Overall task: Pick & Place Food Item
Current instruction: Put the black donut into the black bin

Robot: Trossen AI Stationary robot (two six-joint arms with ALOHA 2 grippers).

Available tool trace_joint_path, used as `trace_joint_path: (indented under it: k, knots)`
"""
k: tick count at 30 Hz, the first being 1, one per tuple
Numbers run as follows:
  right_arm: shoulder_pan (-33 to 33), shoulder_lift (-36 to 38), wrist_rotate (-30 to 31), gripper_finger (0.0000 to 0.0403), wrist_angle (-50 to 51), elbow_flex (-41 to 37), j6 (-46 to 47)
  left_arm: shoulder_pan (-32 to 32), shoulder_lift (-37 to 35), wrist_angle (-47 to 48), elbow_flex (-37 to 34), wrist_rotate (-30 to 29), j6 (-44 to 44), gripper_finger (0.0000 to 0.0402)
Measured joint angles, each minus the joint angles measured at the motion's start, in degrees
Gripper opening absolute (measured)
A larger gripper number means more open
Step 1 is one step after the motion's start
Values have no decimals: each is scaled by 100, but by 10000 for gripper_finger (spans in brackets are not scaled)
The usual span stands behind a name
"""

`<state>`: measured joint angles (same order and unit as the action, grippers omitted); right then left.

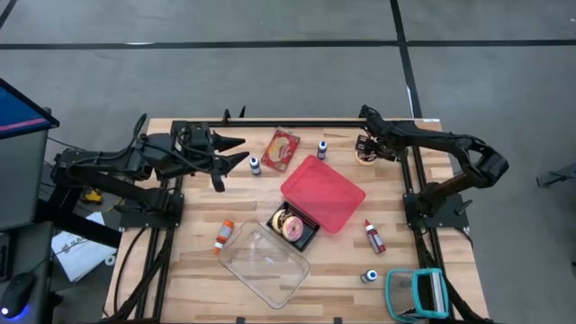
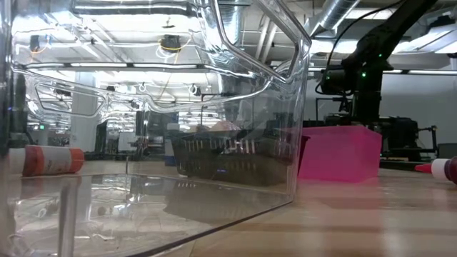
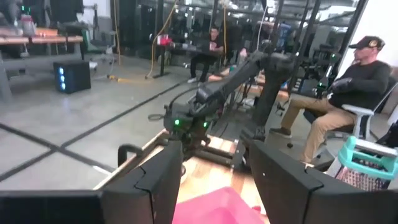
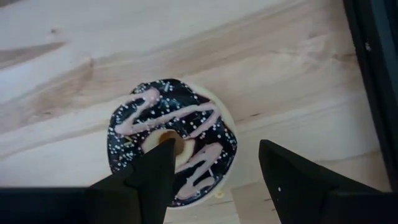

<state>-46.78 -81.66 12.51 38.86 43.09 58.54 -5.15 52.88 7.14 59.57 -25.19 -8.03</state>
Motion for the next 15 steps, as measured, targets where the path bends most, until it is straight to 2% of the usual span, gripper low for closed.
trace_joint_path:
  k: [15]
  knots:
    - [181,-716,-45,223,-483,0,291,-2,-11,-230,0,0,13,181]
